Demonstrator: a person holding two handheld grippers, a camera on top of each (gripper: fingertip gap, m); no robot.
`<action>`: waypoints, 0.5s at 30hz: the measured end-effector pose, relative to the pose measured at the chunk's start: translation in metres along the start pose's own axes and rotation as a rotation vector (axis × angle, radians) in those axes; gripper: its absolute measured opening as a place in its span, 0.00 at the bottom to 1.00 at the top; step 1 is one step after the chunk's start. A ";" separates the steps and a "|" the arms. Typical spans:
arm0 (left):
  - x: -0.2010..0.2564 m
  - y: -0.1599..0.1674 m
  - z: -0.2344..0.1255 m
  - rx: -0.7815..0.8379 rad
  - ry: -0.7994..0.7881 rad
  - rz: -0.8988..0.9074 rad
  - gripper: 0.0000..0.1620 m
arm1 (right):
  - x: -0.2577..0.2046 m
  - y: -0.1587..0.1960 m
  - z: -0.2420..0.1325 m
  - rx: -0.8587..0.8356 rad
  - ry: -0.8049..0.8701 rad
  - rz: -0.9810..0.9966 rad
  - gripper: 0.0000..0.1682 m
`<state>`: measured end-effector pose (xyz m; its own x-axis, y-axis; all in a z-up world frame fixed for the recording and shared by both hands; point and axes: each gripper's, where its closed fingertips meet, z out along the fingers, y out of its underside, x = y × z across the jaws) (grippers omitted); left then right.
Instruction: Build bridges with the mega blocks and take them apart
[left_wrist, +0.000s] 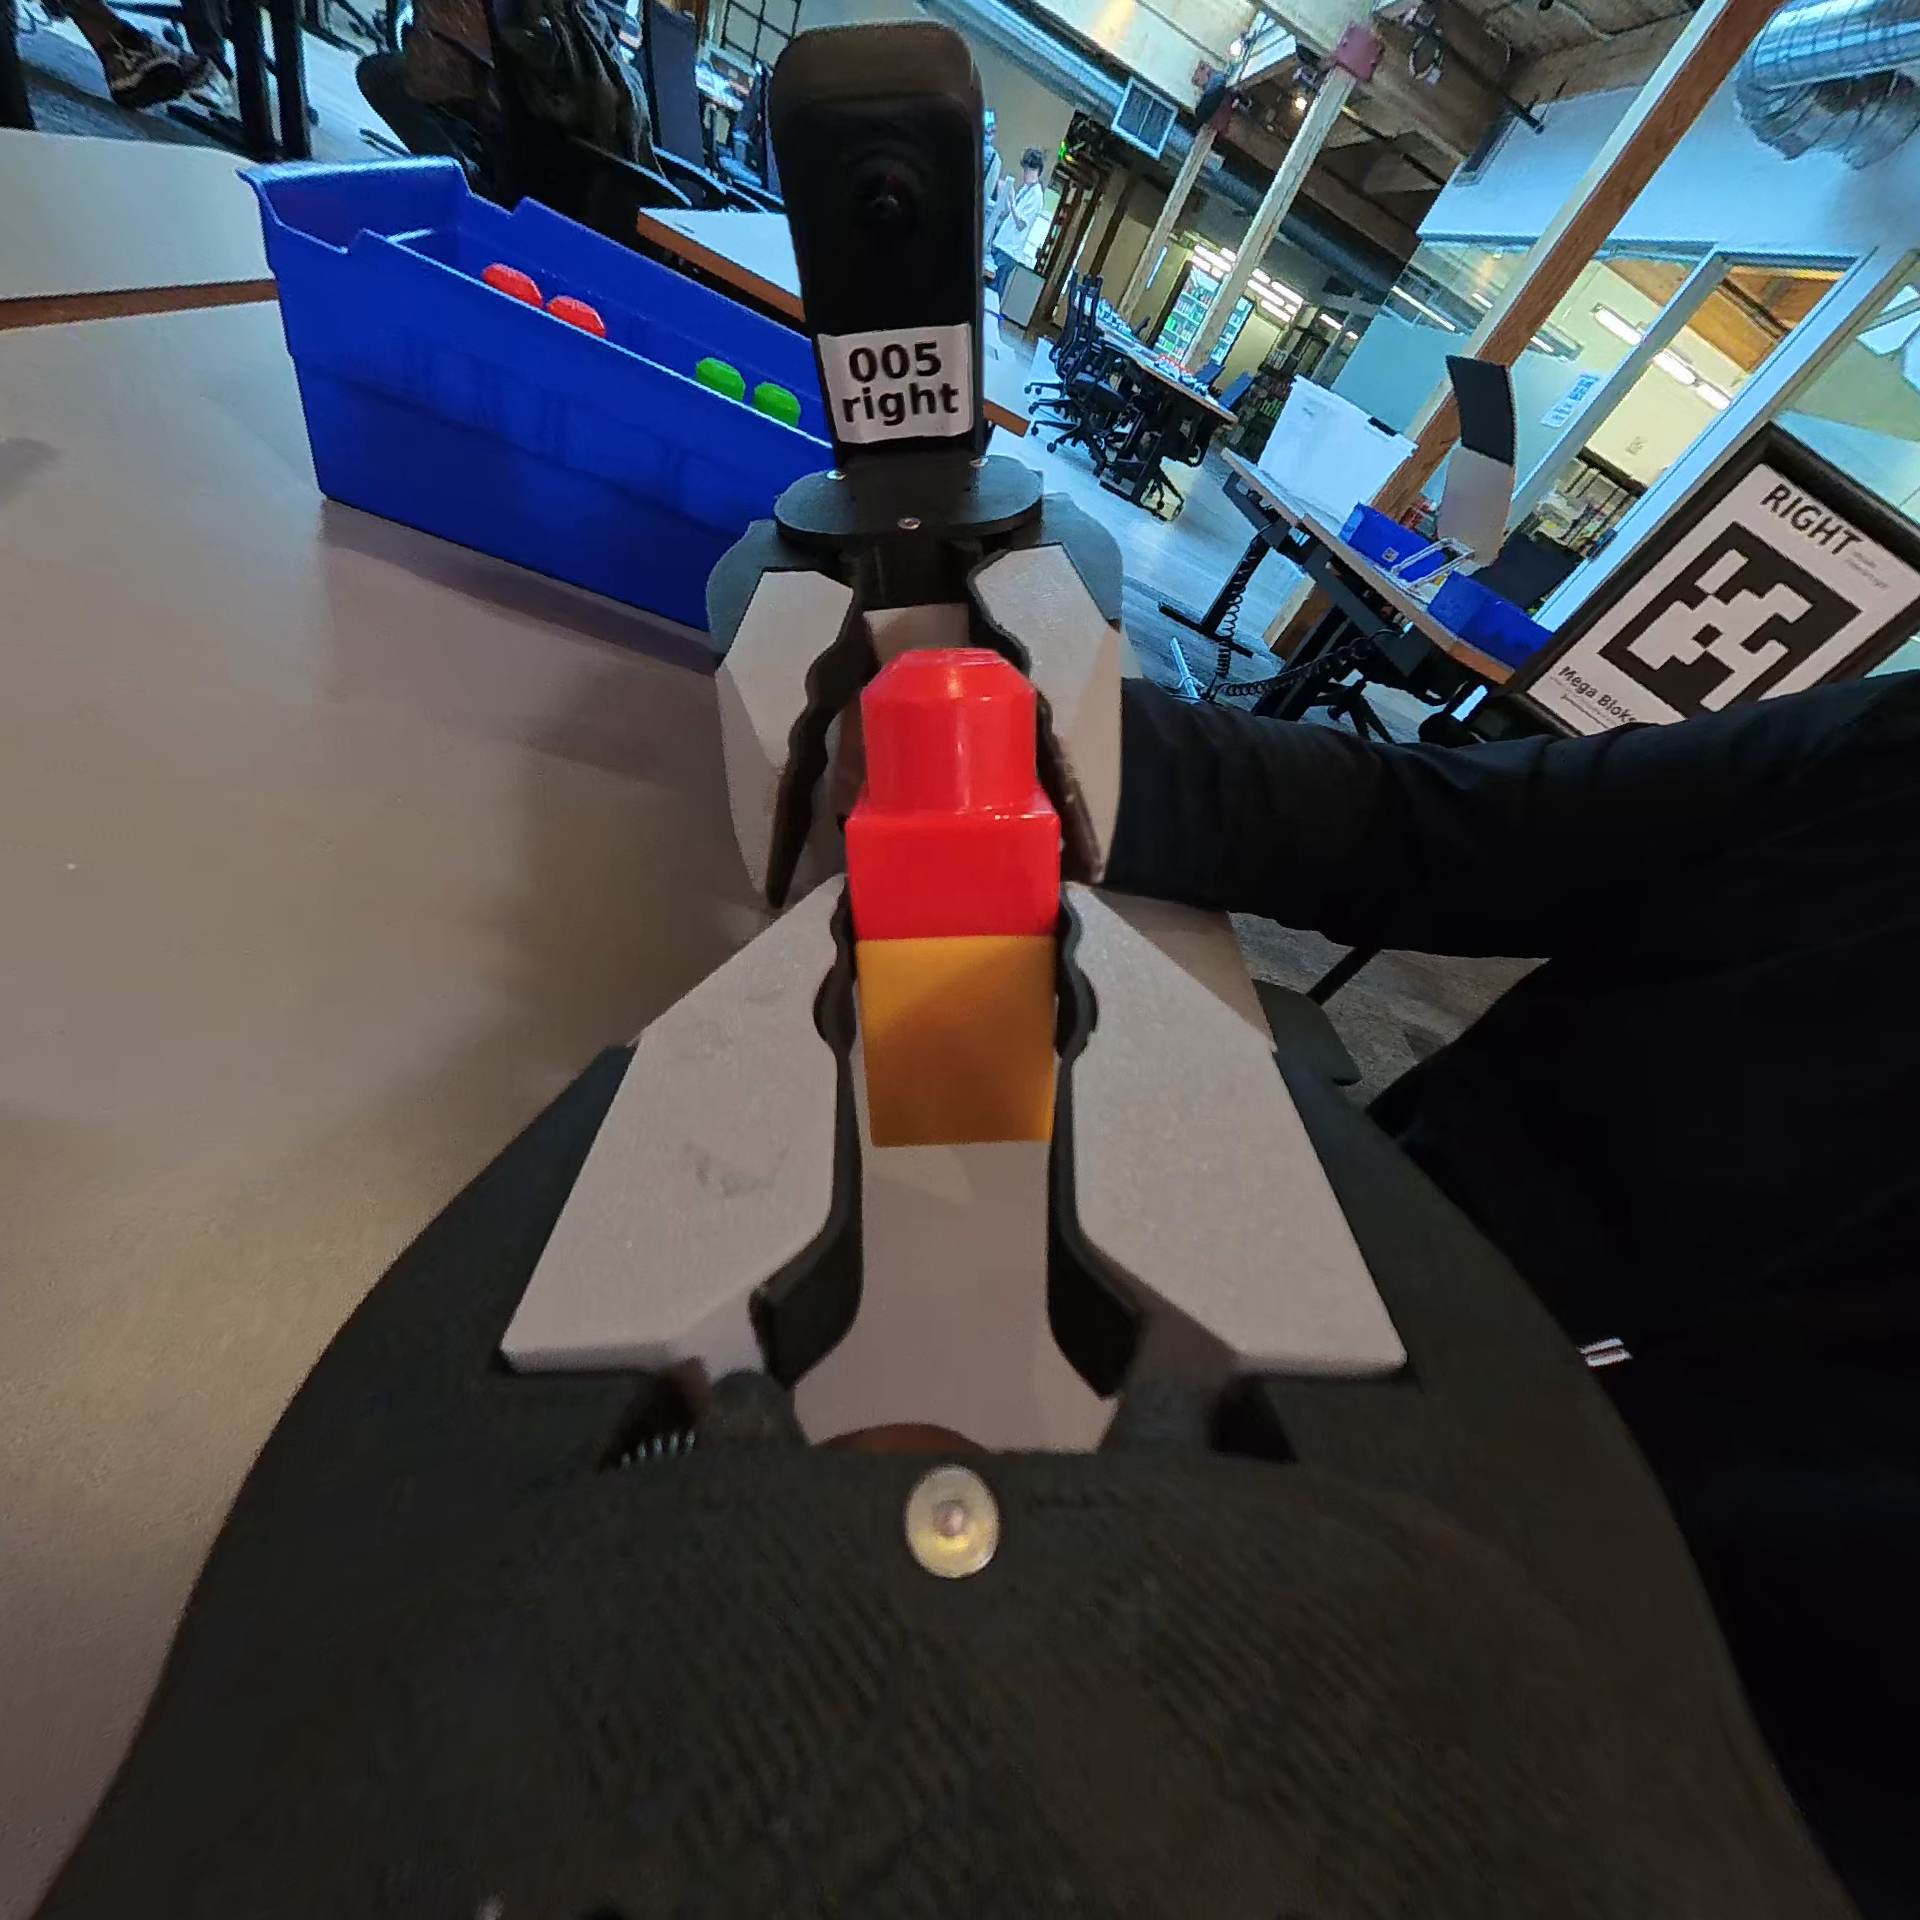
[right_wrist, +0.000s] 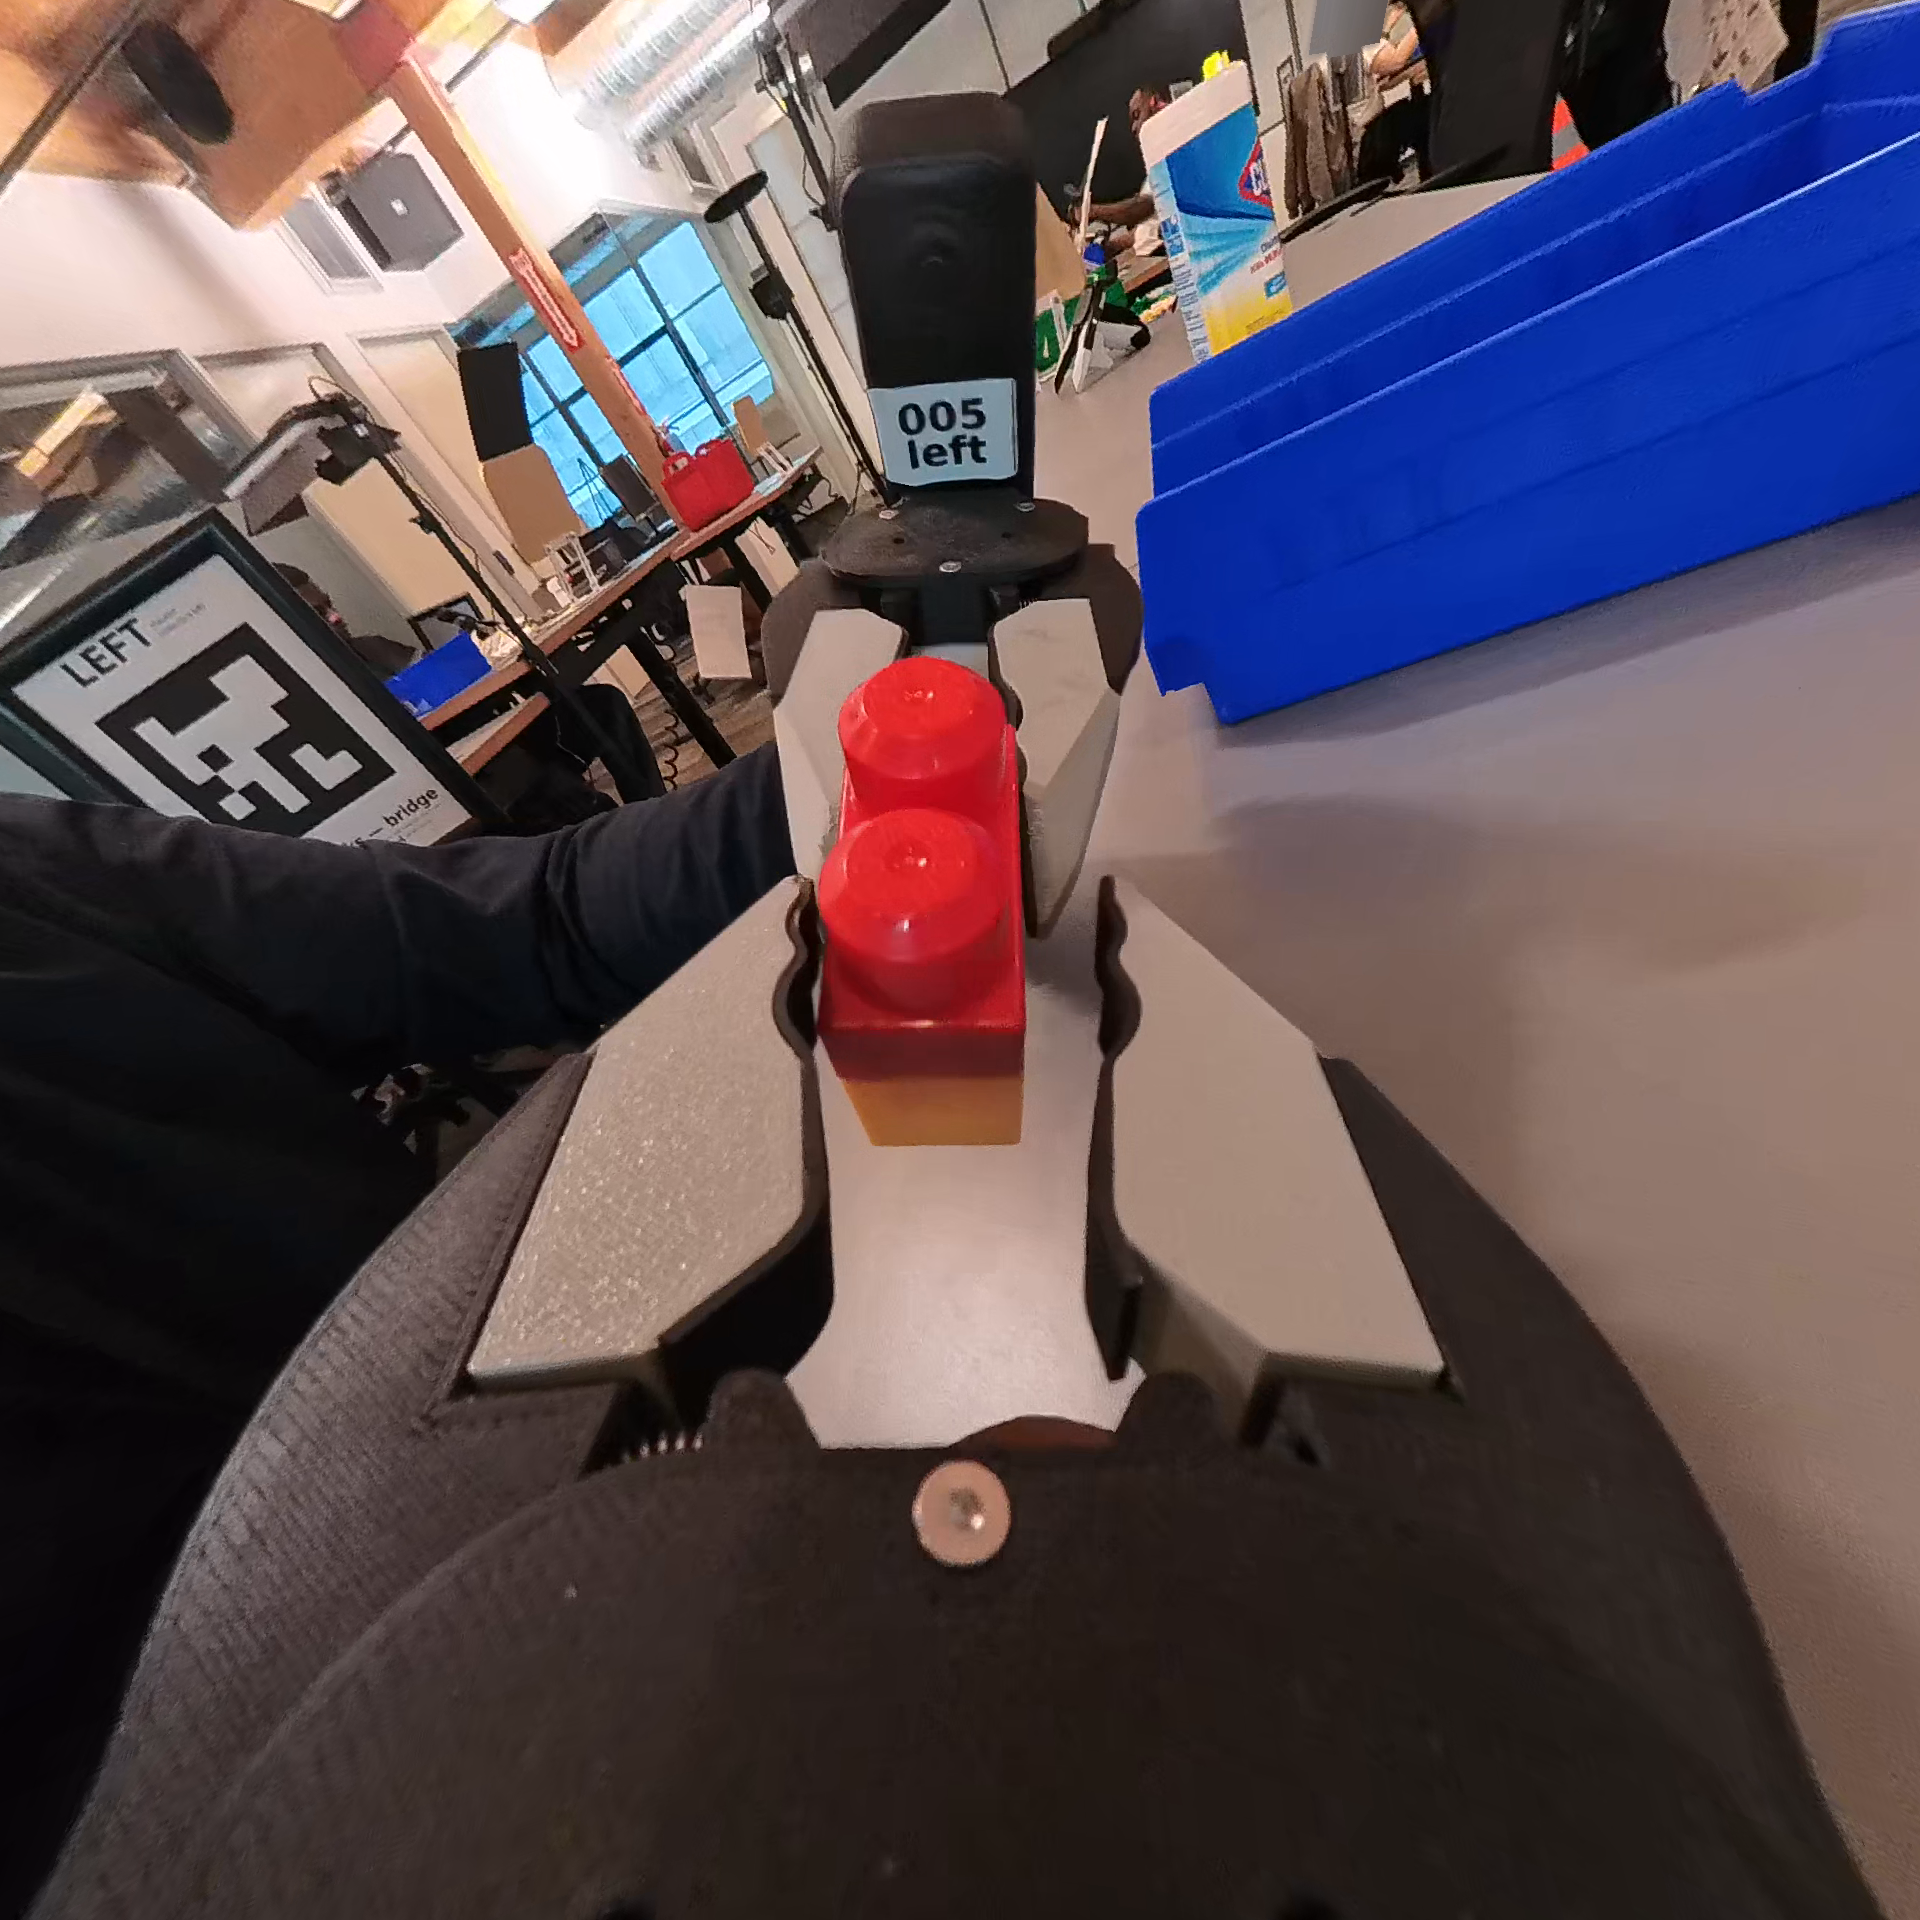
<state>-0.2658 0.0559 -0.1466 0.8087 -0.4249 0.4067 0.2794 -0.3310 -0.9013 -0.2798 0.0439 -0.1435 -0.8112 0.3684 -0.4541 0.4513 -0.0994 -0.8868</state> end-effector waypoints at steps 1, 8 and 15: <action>-0.001 0.001 0.001 -0.004 -0.005 -0.001 0.21 | -0.002 -0.001 0.001 0.005 -0.010 0.002 0.33; -0.004 0.003 0.003 -0.014 -0.019 -0.008 0.21 | 0.002 -0.002 -0.001 -0.008 0.069 -0.092 0.20; -0.007 0.000 0.004 0.014 -0.006 -0.065 0.27 | 0.001 -0.007 -0.003 -0.001 0.100 -0.090 0.20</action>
<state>-0.2693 0.0622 -0.1498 0.7917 -0.3976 0.4639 0.3388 -0.3462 -0.8749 -0.2821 0.0478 -0.1376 -0.8073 0.4658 -0.3623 0.3792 -0.0609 -0.9233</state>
